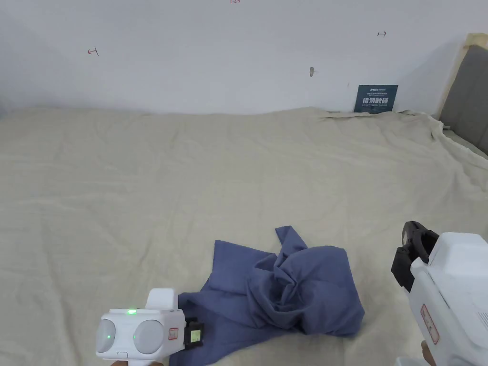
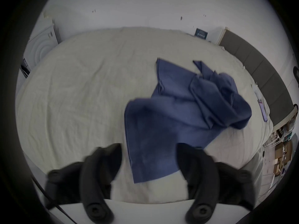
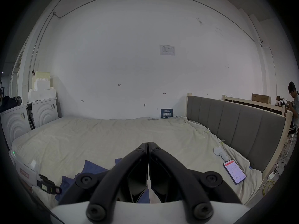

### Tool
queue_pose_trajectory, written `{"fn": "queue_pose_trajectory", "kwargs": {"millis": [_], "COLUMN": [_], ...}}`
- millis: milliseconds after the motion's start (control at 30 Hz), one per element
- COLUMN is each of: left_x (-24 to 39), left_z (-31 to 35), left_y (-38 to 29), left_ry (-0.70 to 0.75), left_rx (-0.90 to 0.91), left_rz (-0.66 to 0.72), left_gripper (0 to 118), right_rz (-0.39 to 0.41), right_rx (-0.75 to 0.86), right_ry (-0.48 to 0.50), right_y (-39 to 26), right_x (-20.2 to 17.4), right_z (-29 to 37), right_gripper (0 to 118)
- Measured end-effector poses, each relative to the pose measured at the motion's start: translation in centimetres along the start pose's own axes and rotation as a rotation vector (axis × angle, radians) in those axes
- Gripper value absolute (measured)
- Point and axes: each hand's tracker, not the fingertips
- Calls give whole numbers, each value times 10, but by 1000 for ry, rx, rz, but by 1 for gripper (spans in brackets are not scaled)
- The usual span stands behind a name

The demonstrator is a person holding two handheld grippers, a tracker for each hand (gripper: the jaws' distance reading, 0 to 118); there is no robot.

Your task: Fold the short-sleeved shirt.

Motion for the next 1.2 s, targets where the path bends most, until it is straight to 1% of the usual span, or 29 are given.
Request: {"fn": "queue_pose_trajectory", "kwargs": {"millis": [33, 67, 200, 267, 300, 333, 433, 467, 500, 533, 567, 600, 633, 667, 700, 733, 800, 900, 933, 967, 1000, 1033, 1067, 1100, 1200], "left_x": [2, 4, 10, 10, 9, 8, 12, 13, 14, 16, 16, 18, 16, 14, 12, 10, 9, 7, 7, 7, 7, 7, 8, 9, 10], "left_z": [-3, -6, -16, -26, -31, -34, -33, -31, -30, -25, -22, -20, -19, -18, -15, -10, 4, 23, 29, 33, 36, 38, 40, 40, 39], "left_y": [-4, -6, -14, -17, -18, -20, -23, -22, -21, -19, -18, -17, -17, -15, -12, -11, -9, -1, 2, 3, 5, 7, 9, 10, 12], "left_ry": [9, 20, 48, 61, 61, 57, 64, 73, 77, 77, 60, 74, 47, -33, -52, -45, -44, -76, -87, -100, -105, -108, -110, -113, -112], "left_rx": [-13, -30, -66, -84, -91, -100, -98, -99, -97, -94, -80, -72, -60, -47, -31, -13, 54, 83, 102, 118, 119, 127, 133, 135, 136], "left_rz": [-5, -15, -57, -45, -37, -33, -46, -53, -53, -54, -56, -66, -94, -79, -9, 21, 5, 8, 16, 17, 17, 17, 14, 7, -13], "left_gripper": [93, 95, 95, 93, 86, 82, 80, 75, 65, 43, 28, 20, 3, 2, 1, 0, 0, 0, 0, 0, 0, 0, 0, 0, 0], "right_rz": [0, -2, -6, -10, -11, -11, -8, -7, -7, -9, -11, -16, -19, -22, -24, -22, -21, -7, -22, -37, -46, -71, -77, -96, -206], "right_rx": [-5, -9, -24, -30, -34, -37, -46, -50, -53, -58, -63, -71, -81, -90, -107, -129, -198, -318, -350, -365, -408, -460, -508, -548, -610], "right_ry": [2, 5, 7, 10, 12, 13, 18, 18, 19, 20, 21, 25, 27, 29, 33, 37, 53, 81, 92, 94, 100, 101, 105, 115, 120], "right_y": [-1, -2, -7, -8, -9, -10, -12, -13, -14, -15, -16, -17, -18, -19, -20, -21, -25, -31, -36, -40, -45, -51, -55, -61, -79], "right_x": [0, 0, 0, -1, -1, -2, -2, -2, -1, -1, 0, 0, 1, 1, 2, 2, 2, 3, 4, 4, 4, 6, 7, 8, 12], "right_z": [-1, -1, -4, -5, -5, -6, -8, -9, -11, -13, -15, -18, -23, -27, -34, -42, -63, -105, -121, -132, -149, -165, -179, -193, -227], "right_gripper": [0, 0, 0, 0, 0, 0, 0, 0, 0, 0, 0, 0, 0, 0, 0, 0, 0, 1, 10, 24, 44, 68, 80, 85, 86]}}
